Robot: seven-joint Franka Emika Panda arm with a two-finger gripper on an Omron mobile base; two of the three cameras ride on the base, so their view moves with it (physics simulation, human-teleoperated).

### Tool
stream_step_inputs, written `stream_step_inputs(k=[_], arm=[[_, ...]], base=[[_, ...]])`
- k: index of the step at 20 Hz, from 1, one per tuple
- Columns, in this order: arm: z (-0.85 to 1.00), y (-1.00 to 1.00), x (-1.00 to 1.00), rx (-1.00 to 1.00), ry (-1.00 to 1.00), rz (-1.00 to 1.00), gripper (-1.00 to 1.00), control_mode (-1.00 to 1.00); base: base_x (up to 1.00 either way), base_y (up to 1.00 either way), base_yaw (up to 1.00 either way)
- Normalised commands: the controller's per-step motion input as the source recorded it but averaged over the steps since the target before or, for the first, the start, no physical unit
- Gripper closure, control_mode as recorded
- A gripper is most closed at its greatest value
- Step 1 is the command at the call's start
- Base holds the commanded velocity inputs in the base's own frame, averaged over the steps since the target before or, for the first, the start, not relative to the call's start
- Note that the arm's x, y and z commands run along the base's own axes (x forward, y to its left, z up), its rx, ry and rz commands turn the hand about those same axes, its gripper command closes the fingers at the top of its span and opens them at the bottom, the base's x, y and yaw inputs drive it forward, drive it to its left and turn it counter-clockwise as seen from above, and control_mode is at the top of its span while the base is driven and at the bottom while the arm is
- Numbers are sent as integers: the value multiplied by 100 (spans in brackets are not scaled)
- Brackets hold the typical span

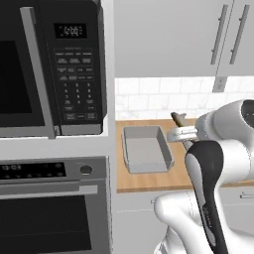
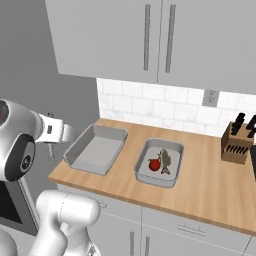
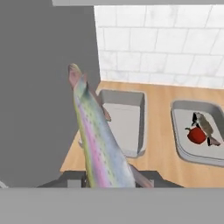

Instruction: Place one bell pepper and one fish in each tupperware on the nearby counter, to pack two identical lunches.

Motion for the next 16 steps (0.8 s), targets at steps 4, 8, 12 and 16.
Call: stream_step_inputs(k=[4,8,12,16], arm=[[-49,-3,51,0,6,-3,100,-100],[-42,-31,39,7,3,2,100,-100],[-43,-4,48,5,2,10,100,-100],[-48,0,57,0,1,11,100,-100]], base=[[0,0,0],[0,0,0],[0,0,0],[0,0,0]])
